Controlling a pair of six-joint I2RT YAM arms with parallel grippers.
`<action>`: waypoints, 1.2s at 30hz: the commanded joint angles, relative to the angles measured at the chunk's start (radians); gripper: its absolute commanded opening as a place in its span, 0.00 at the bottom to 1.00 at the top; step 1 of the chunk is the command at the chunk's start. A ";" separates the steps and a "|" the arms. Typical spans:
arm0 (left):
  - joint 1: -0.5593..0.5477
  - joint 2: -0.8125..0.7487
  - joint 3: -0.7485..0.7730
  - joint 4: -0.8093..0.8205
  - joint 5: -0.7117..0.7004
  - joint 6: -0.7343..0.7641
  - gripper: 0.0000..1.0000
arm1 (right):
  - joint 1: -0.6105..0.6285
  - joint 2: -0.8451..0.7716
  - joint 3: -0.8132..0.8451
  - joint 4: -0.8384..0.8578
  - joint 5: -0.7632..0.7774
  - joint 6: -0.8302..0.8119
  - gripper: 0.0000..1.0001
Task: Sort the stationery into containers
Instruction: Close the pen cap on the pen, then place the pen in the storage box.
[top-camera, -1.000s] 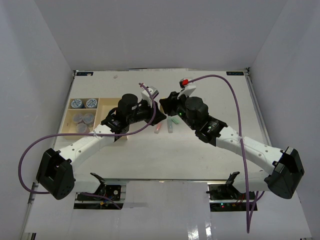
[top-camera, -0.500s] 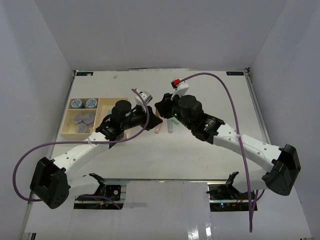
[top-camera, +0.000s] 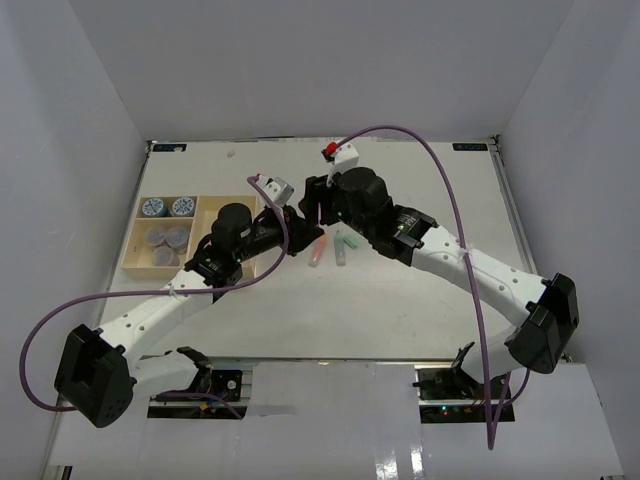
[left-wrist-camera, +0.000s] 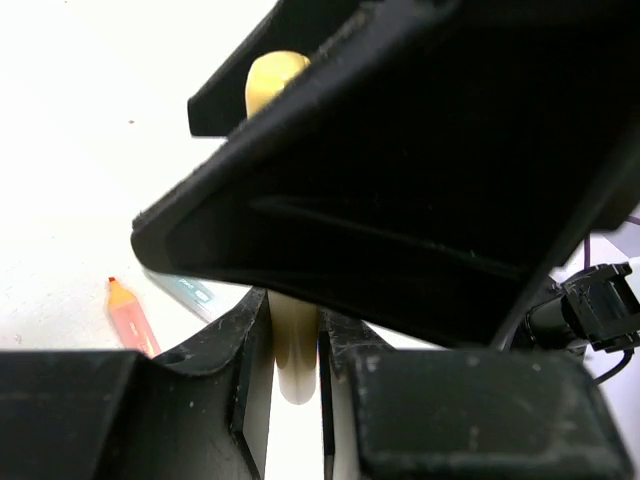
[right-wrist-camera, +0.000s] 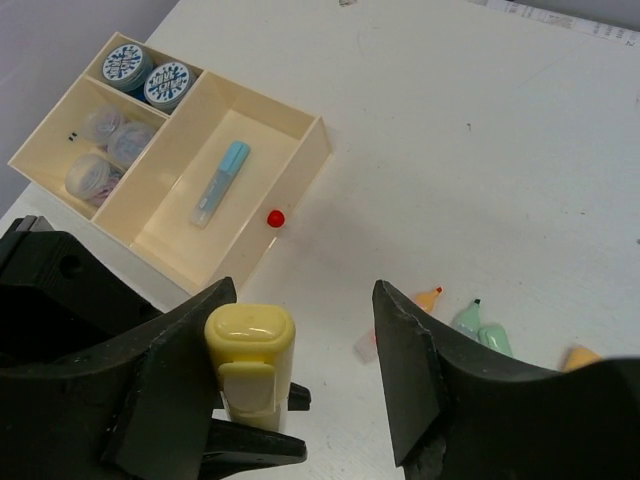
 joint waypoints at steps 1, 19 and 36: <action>-0.005 -0.052 -0.003 0.017 0.023 -0.006 0.20 | -0.061 0.005 0.066 -0.014 0.033 -0.044 0.64; -0.003 0.014 0.003 -0.131 -0.065 -0.043 0.20 | -0.136 -0.122 0.071 0.058 0.060 -0.090 0.97; 0.404 0.190 0.299 -0.752 -0.338 0.087 0.27 | -0.263 -0.455 -0.440 0.019 0.078 -0.133 0.90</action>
